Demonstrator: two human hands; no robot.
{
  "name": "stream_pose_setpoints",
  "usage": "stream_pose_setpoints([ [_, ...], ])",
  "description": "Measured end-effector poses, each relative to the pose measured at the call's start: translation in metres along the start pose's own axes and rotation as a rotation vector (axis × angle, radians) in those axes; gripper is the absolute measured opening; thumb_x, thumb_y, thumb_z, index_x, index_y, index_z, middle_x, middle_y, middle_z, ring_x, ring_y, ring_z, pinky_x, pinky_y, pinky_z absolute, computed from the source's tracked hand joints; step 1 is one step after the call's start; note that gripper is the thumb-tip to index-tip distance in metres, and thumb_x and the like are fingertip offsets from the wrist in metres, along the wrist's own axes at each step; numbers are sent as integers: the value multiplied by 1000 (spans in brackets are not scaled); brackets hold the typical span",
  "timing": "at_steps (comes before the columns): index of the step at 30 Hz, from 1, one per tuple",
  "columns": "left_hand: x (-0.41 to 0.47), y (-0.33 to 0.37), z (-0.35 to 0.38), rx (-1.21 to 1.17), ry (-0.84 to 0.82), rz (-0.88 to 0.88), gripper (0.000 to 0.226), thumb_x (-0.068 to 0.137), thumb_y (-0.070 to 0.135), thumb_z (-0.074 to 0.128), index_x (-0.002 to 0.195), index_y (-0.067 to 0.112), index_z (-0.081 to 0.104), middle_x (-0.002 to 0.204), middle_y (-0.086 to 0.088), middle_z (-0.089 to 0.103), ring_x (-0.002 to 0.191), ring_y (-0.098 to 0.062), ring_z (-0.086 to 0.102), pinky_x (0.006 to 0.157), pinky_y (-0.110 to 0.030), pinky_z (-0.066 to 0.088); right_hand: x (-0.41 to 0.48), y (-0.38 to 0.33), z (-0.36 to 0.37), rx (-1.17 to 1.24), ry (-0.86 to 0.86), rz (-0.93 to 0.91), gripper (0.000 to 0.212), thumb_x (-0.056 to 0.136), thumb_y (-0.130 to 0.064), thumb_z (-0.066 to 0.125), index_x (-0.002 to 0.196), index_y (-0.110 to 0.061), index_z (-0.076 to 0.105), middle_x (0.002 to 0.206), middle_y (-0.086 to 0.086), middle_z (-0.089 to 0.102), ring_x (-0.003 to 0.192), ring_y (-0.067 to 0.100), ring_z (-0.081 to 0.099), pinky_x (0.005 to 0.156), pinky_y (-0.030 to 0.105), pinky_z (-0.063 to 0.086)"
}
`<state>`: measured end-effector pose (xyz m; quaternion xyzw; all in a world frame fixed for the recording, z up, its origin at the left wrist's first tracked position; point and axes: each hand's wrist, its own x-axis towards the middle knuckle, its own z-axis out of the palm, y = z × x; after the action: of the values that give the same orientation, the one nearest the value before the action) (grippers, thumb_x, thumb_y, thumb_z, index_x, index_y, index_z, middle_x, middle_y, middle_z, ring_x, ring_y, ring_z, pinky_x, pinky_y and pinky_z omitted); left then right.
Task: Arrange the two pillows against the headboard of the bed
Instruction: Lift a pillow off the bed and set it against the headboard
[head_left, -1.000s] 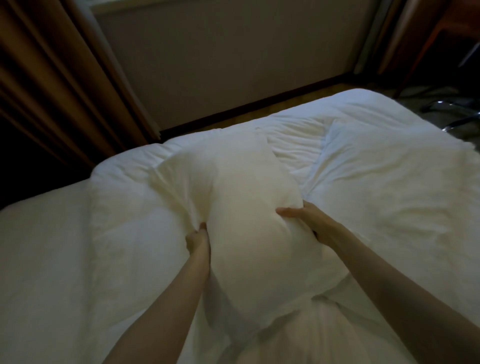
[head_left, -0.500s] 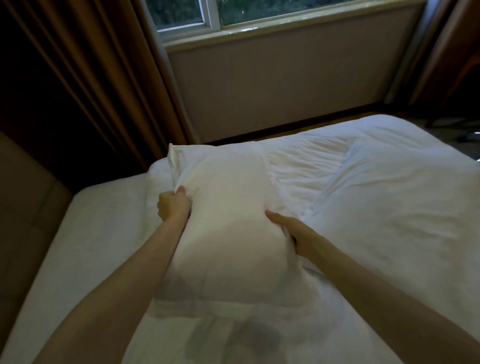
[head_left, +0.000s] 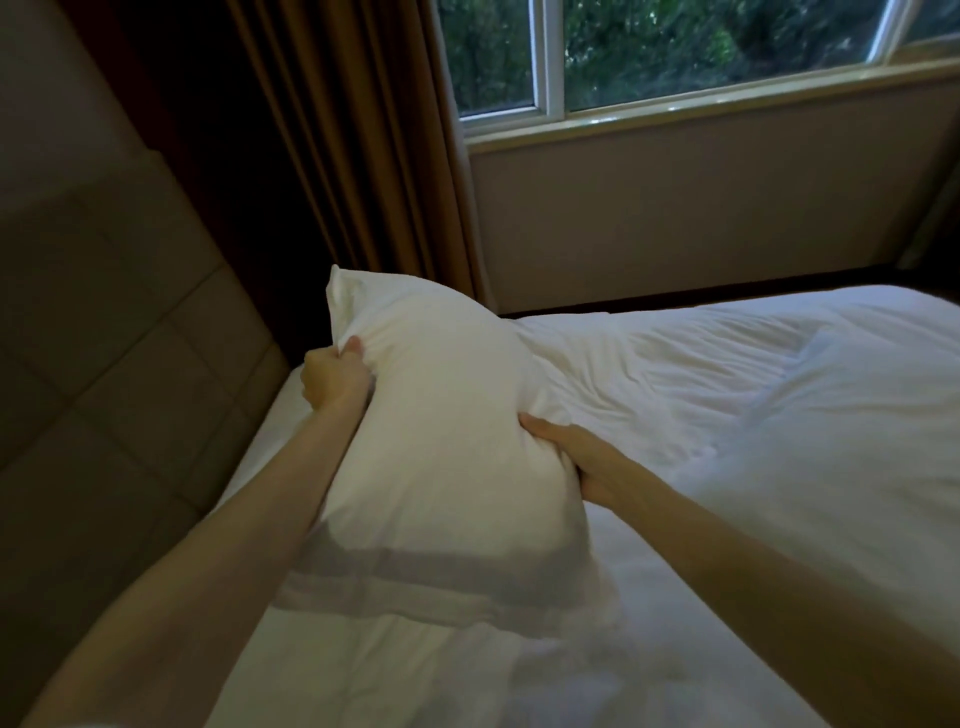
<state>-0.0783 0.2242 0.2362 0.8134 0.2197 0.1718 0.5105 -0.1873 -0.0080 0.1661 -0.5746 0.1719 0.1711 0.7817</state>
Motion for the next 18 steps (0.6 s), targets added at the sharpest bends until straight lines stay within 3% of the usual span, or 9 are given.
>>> stream_pose_setpoints([
  [2,11,-2,-23,-15,8,5,26,91,35,54,88,10,61,105,-17,69,98,-35,63,92,-43,51,4,-1,24,-15,-8,-10,108,37,-52,87,133,-16,53,116,2,67,103,22,62,79,36,52],
  [5,38,-9,-57,-20,29,23,30,91,35,54,93,7,65,104,-16,69,98,-34,64,91,-44,51,14,1,65,-36,-37,-20,106,37,-52,86,131,-17,52,108,-2,66,98,19,61,74,34,50],
  [10,106,-25,-109,8,49,78,30,91,34,55,87,6,67,95,-15,70,95,-34,65,84,-37,48,50,15,150,-42,-48,-53,115,34,-54,85,136,-15,49,122,4,63,111,25,58,103,44,44],
  [14,187,-41,-147,38,49,109,31,90,34,56,82,7,66,100,-20,71,95,-36,65,80,-35,45,95,21,234,-22,-47,-55,98,52,-49,83,137,-15,48,127,5,62,114,26,57,104,43,44],
  [18,251,-50,-165,28,37,127,30,89,35,57,83,7,66,104,-20,71,98,-36,64,91,-41,50,137,23,293,28,-22,-66,112,39,-51,85,138,-14,48,132,8,61,117,28,57,105,46,44],
])
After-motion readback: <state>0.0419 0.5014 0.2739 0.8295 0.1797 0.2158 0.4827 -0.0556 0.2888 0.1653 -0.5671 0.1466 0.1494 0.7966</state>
